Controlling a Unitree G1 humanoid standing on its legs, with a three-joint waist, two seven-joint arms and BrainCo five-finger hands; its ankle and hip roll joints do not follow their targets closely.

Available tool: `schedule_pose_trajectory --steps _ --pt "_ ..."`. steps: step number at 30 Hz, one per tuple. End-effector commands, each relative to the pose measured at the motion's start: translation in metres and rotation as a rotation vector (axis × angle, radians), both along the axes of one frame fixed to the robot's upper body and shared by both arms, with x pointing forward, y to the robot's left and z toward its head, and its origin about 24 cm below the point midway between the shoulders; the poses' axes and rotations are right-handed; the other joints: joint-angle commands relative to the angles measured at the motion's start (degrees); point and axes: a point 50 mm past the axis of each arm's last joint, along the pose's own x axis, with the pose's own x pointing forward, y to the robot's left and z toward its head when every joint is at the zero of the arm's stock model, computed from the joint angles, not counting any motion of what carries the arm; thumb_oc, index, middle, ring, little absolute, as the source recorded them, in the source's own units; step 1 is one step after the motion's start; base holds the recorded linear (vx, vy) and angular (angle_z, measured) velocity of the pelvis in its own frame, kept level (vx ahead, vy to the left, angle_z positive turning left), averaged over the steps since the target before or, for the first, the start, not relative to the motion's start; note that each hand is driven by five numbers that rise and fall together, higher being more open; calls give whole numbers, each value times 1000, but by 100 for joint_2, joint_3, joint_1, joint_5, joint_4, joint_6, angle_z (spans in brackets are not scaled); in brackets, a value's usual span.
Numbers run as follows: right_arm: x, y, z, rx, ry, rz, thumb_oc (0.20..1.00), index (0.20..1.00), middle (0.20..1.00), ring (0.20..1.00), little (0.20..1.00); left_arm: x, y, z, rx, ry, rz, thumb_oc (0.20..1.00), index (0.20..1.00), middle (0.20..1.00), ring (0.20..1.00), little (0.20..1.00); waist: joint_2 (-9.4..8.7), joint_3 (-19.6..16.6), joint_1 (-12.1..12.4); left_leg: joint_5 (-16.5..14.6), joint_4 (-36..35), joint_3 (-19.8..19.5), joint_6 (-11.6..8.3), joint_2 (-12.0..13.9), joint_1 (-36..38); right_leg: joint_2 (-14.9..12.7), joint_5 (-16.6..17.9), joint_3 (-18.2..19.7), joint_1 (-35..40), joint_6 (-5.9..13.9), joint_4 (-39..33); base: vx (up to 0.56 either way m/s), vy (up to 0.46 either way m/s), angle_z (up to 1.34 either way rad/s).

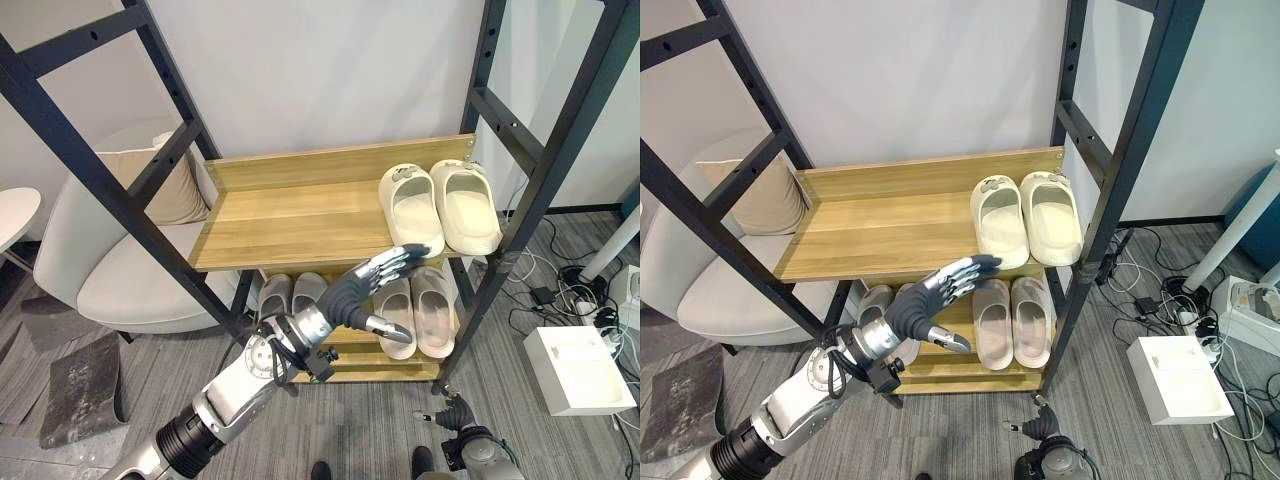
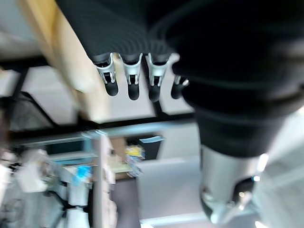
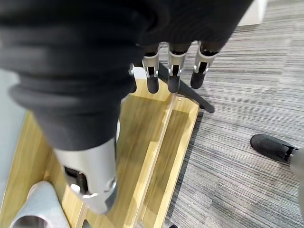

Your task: Arrange the slippers neatly on the shoe rack.

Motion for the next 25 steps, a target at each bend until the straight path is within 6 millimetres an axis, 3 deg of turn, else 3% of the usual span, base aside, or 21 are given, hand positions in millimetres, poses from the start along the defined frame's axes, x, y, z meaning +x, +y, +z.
schedule_pose_trajectory --steps 1,2,3,4,5,6,7,8,9,11,12,13,14,19,25 --pt "28 22 16 58 -123 56 1000 1000 1000 1000 1000 -5 9 -32 137 68 30 1000 1000 1000 1000 1000 -405 282 81 -373 59 -30 -30 -104 157 -127 -688 -160 354 291 8 0 0 0" --pt "28 21 17 60 -129 59 1000 1000 1000 1000 1000 -7 16 -56 183 153 85 1000 1000 1000 1000 1000 -403 275 73 -373 59 -25 -29 -101 162 -124 -689 -154 356 288 8 0 0 0" --pt "28 21 21 78 -150 66 1000 1000 1000 1000 1000 -12 33 -93 307 254 199 1000 1000 1000 1000 1000 -442 291 63 -367 64 -17 -27 -91 169 -114 -683 -137 350 285 8 0 0 0" --pt "27 20 20 76 -148 67 1000 1000 1000 1000 1000 -12 32 -94 305 255 199 1000 1000 1000 1000 1000 -430 284 57 -367 62 -18 -27 -91 171 -113 -685 -138 352 285 8 0 0 0" --pt "25 22 23 91 -159 67 1000 1000 1000 1000 1000 -18 46 -125 351 381 341 1000 1000 1000 1000 1000 -466 296 64 -348 70 -23 -23 -88 162 -112 -676 -141 346 281 8 0 0 0" --pt "24 23 23 100 -161 67 1000 1000 1000 1000 1000 -22 50 -138 351 450 400 1000 1000 1000 1000 1000 -478 302 63 -339 73 -24 -22 -90 153 -112 -674 -148 344 279 8 -22 -10 7" --pt "23 23 23 99 -161 68 1000 1000 1000 1000 1000 -22 49 -139 350 450 401 1000 1000 1000 1000 1000 -470 300 55 -339 72 -27 -22 -90 152 -113 -676 -152 345 279 8 -18 -16 10" --pt "22 23 23 111 -164 53 1000 1000 1000 1000 1000 -29 57 -160 373 554 509 1000 1000 1000 1000 1000 -506 309 72 -325 79 -39 -20 -91 141 -118 -664 -173 346 275 8 -11 -16 17" --pt "21 24 23 118 -161 45 1000 1000 1000 1000 1000 -30 61 -167 372 593 559 1000 1000 1000 1000 1000 -517 310 80 -319 83 -40 -20 -91 138 -120 -658 -182 346 277 8 -14 -16 14" --pt "23 25 23 125 -164 36 1000 1000 1000 1000 1000 -29 66 -175 331 663 660 1000 1000 1000 1000 1000 -530 312 91 -309 84 -34 -21 -91 135 -125 -649 -199 346 274 8 -3 -4 5" --pt "3 1 7 109 -66 -53 1000 1000 1000 1000 1000 -28 76 -179 287 712 753 1000 1000 1000 1000 1000 -548 313 104 -305 85 -38 -20 -91 129 -130 -644 -212 342 275 8 0 0 0" --pt "4 -16 7 84 -68 -126 1000 1000 1000 1000 1000 -31 84 -184 249 762 816 1000 1000 1000 1000 1000 -566 316 112 -301 79 -36 -29 -94 124 -133 -643 -224 343 271 8 0 0 0" --pt "8 -19 9 82 -80 -134 1000 1000 1000 1000 1000 -31 86 -185 245 772 829 1000 1000 1000 1000 1000 -570 316 122 -299 78 -36 -30 -96 125 -133 -646 -231 352 271 8 0 0 0" --pt "32 -14 28 86 -191 -90 1000 1000 1000 1000 1000 -27 92 -185 163 811 921 1000 1000 1000 1000 1000 -592 299 135 -298 66 -14 -32 -95 155 -134 -651 -223 370 264 8 11 -5 -3" --pt "38 -11 34 87 -222 -76 1000 1000 1000 1000 1000 -24 96 -185 164 809 956 1000 1000 1000 1000 1000 -607 285 130 -304 46 4 -25 -86 166 -135 -664 -199 359 263 8 4 -3 3"
